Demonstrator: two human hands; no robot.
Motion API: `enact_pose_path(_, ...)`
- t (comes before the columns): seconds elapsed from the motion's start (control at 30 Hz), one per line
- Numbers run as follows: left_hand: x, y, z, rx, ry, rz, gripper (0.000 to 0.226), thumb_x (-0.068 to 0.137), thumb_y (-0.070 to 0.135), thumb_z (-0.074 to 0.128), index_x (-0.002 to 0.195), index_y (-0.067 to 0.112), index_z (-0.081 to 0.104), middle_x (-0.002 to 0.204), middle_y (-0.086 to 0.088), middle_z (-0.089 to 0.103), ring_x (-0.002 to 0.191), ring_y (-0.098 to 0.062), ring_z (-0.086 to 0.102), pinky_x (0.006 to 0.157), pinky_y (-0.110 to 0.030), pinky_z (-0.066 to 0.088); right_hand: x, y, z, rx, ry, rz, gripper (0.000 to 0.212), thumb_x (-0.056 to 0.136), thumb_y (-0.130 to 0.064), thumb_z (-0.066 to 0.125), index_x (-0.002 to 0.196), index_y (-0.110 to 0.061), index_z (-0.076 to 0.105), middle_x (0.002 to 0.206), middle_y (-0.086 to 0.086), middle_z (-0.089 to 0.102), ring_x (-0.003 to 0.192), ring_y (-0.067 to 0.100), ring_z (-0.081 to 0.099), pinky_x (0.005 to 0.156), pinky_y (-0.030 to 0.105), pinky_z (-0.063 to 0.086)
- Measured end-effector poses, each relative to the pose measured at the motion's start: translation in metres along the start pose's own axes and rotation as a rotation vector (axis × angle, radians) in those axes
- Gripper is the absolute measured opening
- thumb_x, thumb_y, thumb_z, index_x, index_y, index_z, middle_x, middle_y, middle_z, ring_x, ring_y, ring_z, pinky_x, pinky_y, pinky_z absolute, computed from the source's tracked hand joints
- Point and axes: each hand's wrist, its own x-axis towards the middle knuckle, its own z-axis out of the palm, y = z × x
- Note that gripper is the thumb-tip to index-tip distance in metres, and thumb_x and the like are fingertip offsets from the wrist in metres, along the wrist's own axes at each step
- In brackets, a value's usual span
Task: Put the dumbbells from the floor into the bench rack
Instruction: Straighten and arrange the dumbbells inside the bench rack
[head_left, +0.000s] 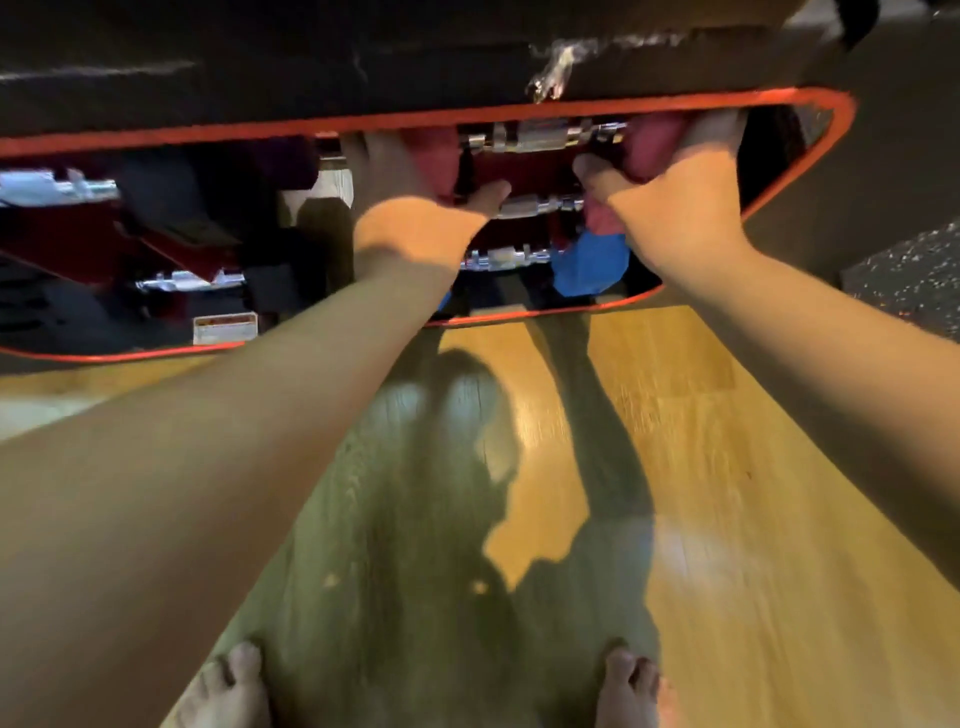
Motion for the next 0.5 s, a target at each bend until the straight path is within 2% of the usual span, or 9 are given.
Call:
enact_pose_path(0.07,0.007,-0.006,0.007,0.002,0.069,0.025,0.099,0.070,0.091,0.035,0.110,0.006,0.068,0.108,-0.017,0.070,0.104,-0.033,0.064,0.085,-0.036,0.045,0.001,0.007,0.011,-0.168,0.081,-0.009,0.070,0.071,-0.076,0.042,0.073,-0.007,0.054,0.071,0.014,0.055,0.076,0.035,0.060,0.085,0.049,0.047)
enact_pose_path(0.1,0.009,-0.007,0.005,-0.011,0.060,0.030,0.100,0.067,0.093,0.034,0.105,0.007,0.068,0.100,-0.014,0.071,0.099,-0.032,0.065,0.079,-0.034,0.046,0.004,0.010,0.017,-0.161,0.103,-0.040,0.069,0.072,-0.072,0.039,0.074,-0.006,0.056,0.072,0.017,0.056,0.078,0.035,0.060,0.087,0.049,0.047)
enact_pose_path(0.17,0.013,-0.003,0.004,0.047,-0.019,0.050,0.077,0.081,0.081,0.038,0.102,0.012,0.064,0.081,-0.012,0.060,0.099,-0.030,0.063,0.079,-0.033,0.044,0.006,0.012,0.019,-0.087,0.100,-0.023,0.069,0.074,-0.064,0.040,0.076,0.001,0.063,0.079,0.025,0.064,0.086,0.038,0.062,0.086,0.049,0.049)
enact_pose_path(0.2,0.011,-0.003,0.004,0.058,0.001,0.050,0.066,0.087,0.073,0.040,0.094,0.012,0.062,0.071,-0.010,0.050,0.094,-0.029,0.059,0.079,-0.034,0.041,0.008,0.012,0.020,-0.093,0.115,-0.036,0.070,0.076,-0.064,0.040,0.072,0.003,0.060,0.077,0.028,0.063,0.088,0.042,0.061,0.083,0.049,0.047)
enact_pose_path(0.27,0.004,-0.001,0.002,0.030,0.087,0.066,0.062,0.086,0.070,0.045,0.065,0.012,0.047,0.061,-0.004,0.038,0.079,-0.025,0.049,0.071,-0.032,0.036,0.012,0.012,0.021,-0.067,0.124,-0.047,0.064,0.078,-0.065,0.042,0.053,-0.006,0.044,0.058,0.020,0.052,0.075,0.038,0.049,0.071,0.044,0.037)
enact_pose_path(0.33,0.002,-0.005,0.003,0.035,0.140,0.095,0.065,0.084,0.071,0.047,0.059,0.013,0.038,0.058,-0.004,0.037,0.074,-0.022,0.045,0.068,-0.031,0.036,0.011,0.010,0.024,-0.021,0.140,-0.052,0.058,0.074,-0.066,0.040,0.048,-0.015,0.032,0.053,0.013,0.043,0.074,0.030,0.039,0.070,0.044,0.034)
enact_pose_path(0.43,0.004,0.001,-0.003,0.066,0.121,0.078,0.070,0.080,0.076,0.047,0.057,0.010,0.042,0.057,-0.005,0.042,0.070,-0.025,0.051,0.063,-0.032,0.038,0.010,0.010,0.027,0.026,0.149,-0.010,0.059,0.067,-0.071,0.035,0.049,-0.014,0.031,0.069,0.023,0.044,0.078,0.029,0.036,0.071,0.038,0.027)
enact_pose_path(0.5,0.003,0.001,-0.006,0.079,0.120,0.085,0.072,0.078,0.078,0.048,0.058,0.010,0.044,0.057,-0.004,0.043,0.067,-0.025,0.052,0.058,-0.031,0.038,0.012,0.013,0.028,0.025,0.127,0.070,0.073,0.063,-0.077,0.035,0.059,-0.005,0.043,0.089,0.037,0.053,0.078,0.035,0.045,0.071,0.037,0.028)
